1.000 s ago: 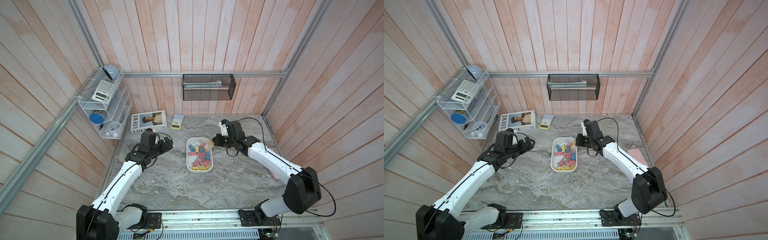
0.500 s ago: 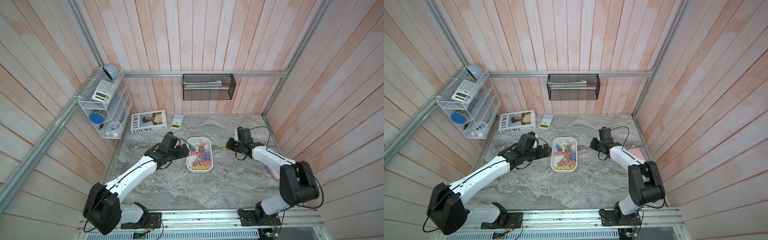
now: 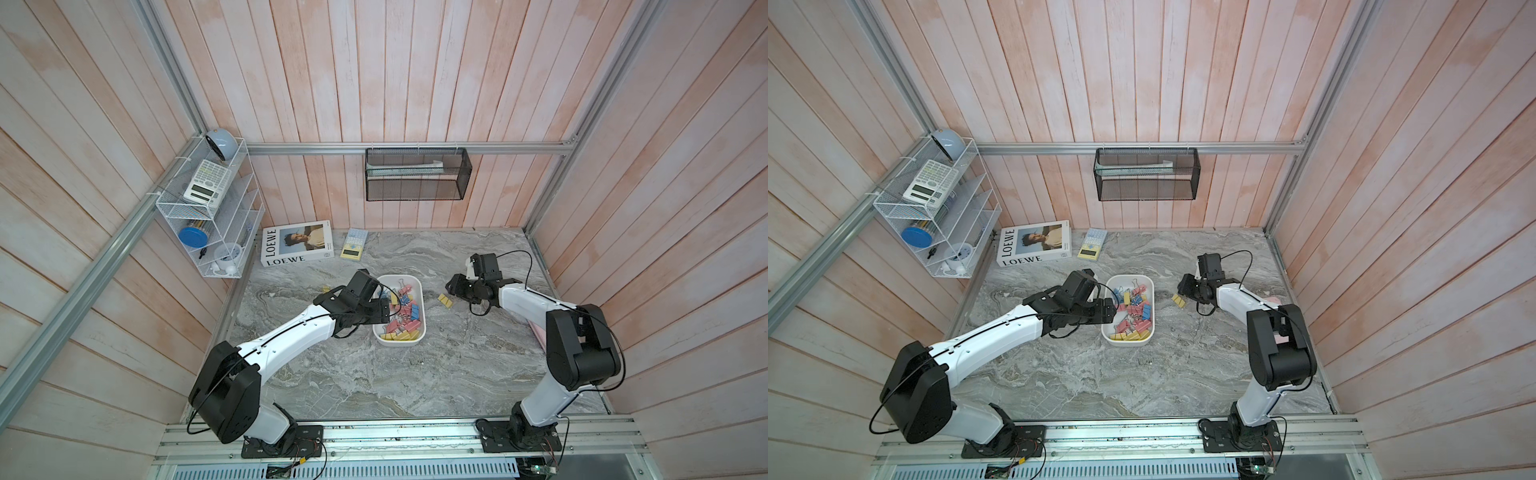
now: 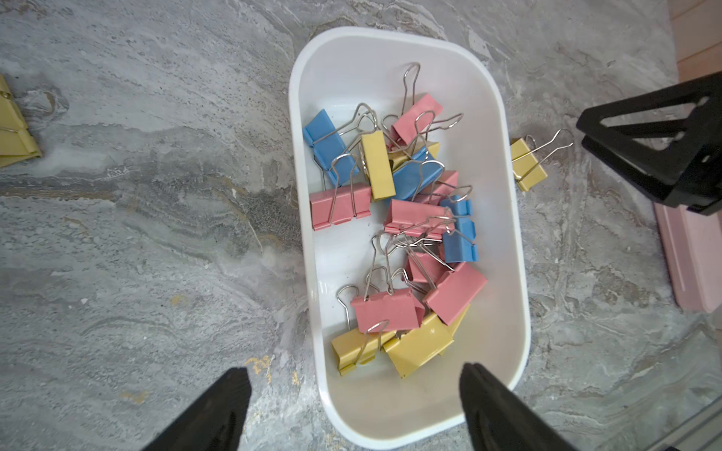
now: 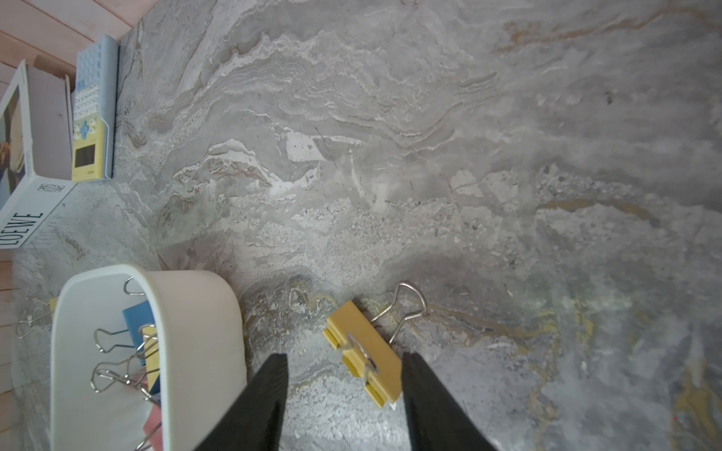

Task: Take out the binder clips from the storage box
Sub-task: Place the binder clip at the center of the board, then pick up the binder clip from the storage box.

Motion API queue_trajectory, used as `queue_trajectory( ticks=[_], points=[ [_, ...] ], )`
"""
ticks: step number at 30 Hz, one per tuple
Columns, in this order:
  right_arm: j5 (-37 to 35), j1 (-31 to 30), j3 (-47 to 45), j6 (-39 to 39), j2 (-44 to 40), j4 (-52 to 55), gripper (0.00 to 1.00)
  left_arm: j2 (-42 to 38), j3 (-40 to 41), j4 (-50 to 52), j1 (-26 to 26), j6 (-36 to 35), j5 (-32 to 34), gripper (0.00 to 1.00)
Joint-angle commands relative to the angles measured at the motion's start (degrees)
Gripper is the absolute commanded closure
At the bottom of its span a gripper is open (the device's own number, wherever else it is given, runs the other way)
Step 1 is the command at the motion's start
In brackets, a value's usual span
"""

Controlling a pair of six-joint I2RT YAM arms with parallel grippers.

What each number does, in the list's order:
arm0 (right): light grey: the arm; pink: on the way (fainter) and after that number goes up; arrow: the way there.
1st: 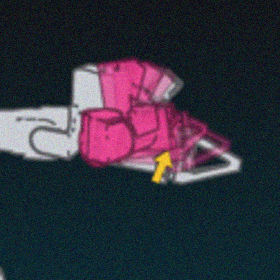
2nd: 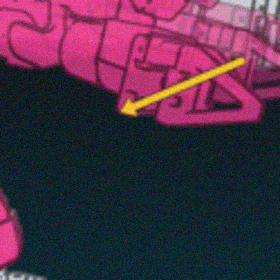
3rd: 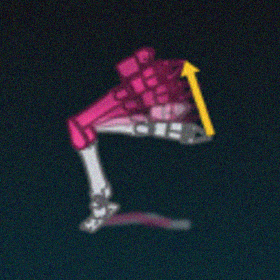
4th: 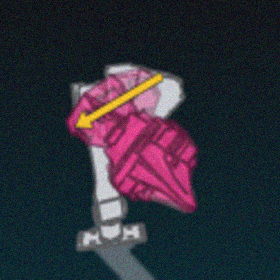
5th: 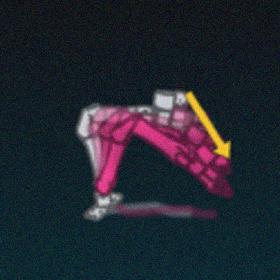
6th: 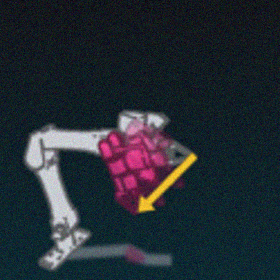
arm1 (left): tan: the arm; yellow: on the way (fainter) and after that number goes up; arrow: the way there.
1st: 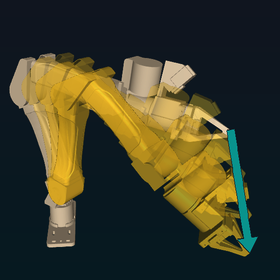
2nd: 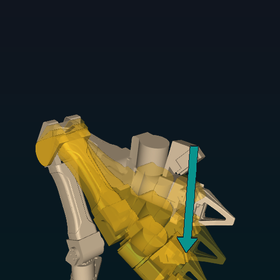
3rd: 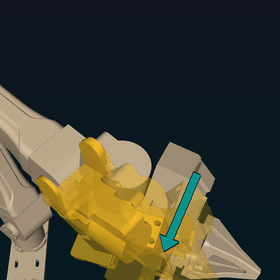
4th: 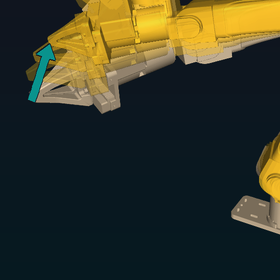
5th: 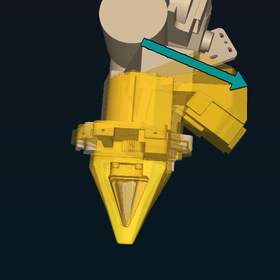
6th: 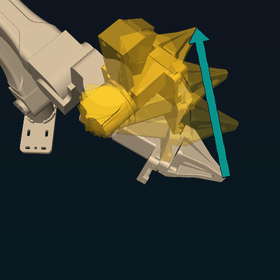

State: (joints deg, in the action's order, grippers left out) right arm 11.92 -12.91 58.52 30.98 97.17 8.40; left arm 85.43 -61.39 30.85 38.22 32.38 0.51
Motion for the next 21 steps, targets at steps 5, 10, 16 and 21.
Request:
queue_trajectory(
  ticks=[5,10,16,21],
  points=[
    [0.2,0.3,-1.9,-1.5,-9.2,6.4,0.18,4.5,-3.0,0.4,0.6,-6.2,-1.8,0.48],
    [-0.1,0.3,-5.3,-1.6,-16.0,8.9,0.02,8.0,-4.3,-0.4,1.4,-8.7,-3.8,0.57],
    [1.2,0.3,-7.6,-0.5,-20.6,9.9,0.02,13.1,-6.5,-0.1,1.5,-10.6,-7.3,0.59],
    [1.6,-0.2,-6.9,-0.3,-21.1,11.0,0.02,16.2,-7.7,0.7,1.5,-12.1,-7.6,0.59]
  ],
)
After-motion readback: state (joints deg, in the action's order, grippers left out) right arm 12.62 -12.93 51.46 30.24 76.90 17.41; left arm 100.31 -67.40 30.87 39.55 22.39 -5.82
